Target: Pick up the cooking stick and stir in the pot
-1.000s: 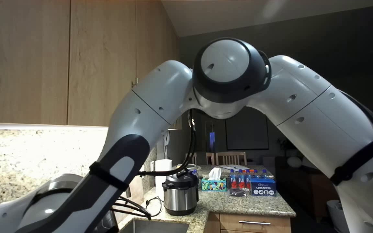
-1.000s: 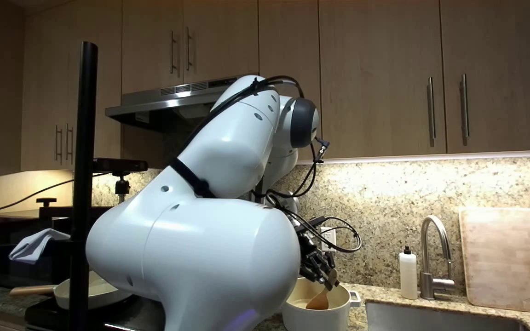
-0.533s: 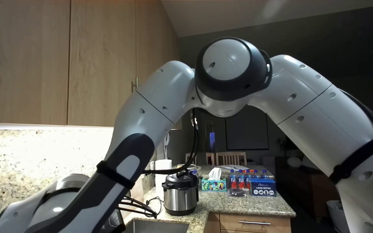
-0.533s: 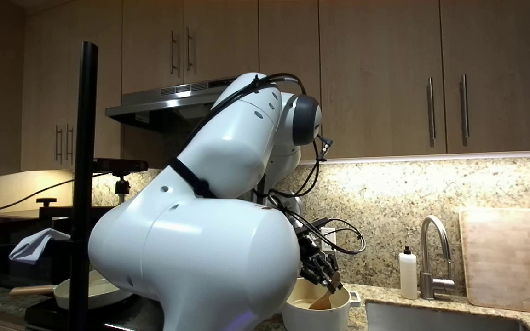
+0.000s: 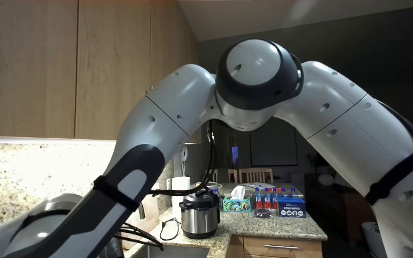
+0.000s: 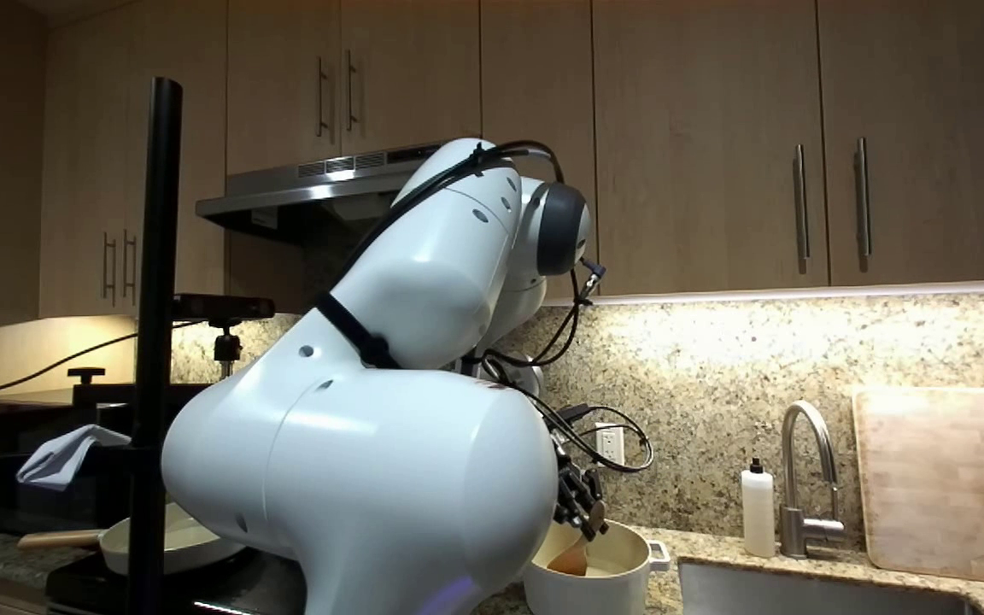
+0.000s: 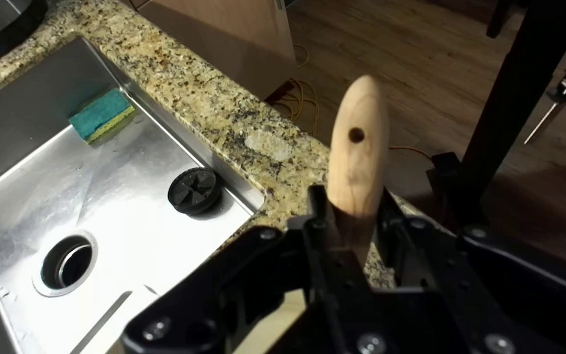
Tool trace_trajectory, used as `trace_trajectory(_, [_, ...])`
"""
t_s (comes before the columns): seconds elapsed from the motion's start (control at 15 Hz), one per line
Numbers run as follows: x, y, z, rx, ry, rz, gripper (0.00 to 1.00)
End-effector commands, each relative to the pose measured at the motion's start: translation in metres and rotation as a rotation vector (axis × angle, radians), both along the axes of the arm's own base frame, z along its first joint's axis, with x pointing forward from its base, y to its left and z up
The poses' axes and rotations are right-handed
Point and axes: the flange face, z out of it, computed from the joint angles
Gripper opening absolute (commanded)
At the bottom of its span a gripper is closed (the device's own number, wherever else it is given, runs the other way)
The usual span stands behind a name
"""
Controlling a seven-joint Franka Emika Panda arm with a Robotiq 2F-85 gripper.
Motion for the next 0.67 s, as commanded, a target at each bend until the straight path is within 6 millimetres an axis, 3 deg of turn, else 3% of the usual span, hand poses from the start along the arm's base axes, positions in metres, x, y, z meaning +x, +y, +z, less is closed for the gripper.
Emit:
trace_trajectory(0.0, [0.017,0.010,-0.004,0.030,0.017,-0.052,0.09])
trace_trajectory(0.33, [0.049,0.000,-0.007,0.045,-0.019,-0.120,0.09])
trace_trajectory(0.6, [0.065,-0.028,0.001,0.028,-0.043,-0.154,0.09])
